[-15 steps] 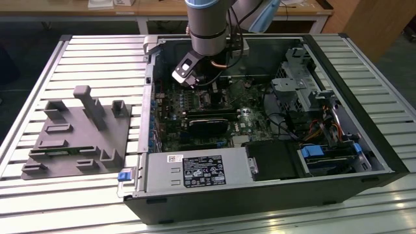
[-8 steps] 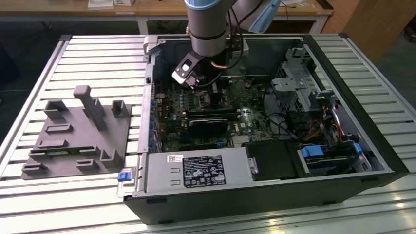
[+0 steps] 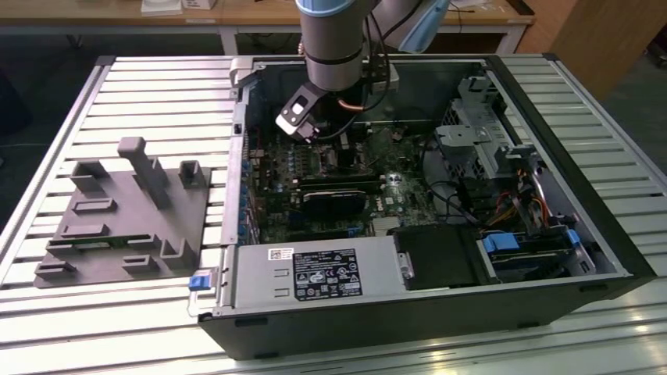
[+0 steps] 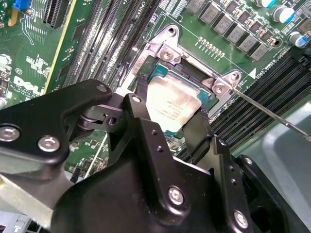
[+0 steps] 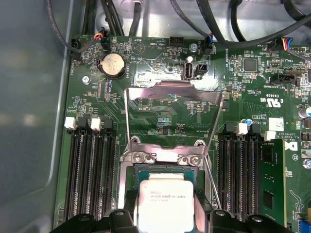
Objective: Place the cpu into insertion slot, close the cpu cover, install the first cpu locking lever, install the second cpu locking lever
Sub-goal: 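Place the cpu into insertion slot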
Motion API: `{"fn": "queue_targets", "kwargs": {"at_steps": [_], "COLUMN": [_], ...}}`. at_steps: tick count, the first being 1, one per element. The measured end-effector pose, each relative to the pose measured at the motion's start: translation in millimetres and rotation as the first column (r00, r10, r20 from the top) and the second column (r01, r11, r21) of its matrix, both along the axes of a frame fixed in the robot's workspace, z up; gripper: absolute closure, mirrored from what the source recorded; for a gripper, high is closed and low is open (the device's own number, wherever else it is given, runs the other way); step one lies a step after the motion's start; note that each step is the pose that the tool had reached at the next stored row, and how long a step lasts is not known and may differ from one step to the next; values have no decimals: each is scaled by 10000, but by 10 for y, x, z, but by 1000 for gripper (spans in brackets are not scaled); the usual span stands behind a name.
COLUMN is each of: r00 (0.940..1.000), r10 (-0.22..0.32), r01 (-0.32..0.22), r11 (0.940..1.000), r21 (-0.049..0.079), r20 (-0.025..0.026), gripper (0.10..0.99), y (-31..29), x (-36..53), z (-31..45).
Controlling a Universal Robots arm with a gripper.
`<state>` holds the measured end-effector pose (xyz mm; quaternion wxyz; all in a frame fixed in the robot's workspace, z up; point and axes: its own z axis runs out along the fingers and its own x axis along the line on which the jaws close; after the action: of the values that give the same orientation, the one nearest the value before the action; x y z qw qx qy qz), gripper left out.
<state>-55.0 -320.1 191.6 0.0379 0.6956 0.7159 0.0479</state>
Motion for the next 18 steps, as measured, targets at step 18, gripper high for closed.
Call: {"fn": "queue_targets", "kwargs": {"at_steps": [18], "r00": [9999], "r10": [-166], "r01": [166], "r11": [9999], "r21": [4], "r20": [2], "gripper": [545], "y": [1], "x": [2], "z": [-8]}}
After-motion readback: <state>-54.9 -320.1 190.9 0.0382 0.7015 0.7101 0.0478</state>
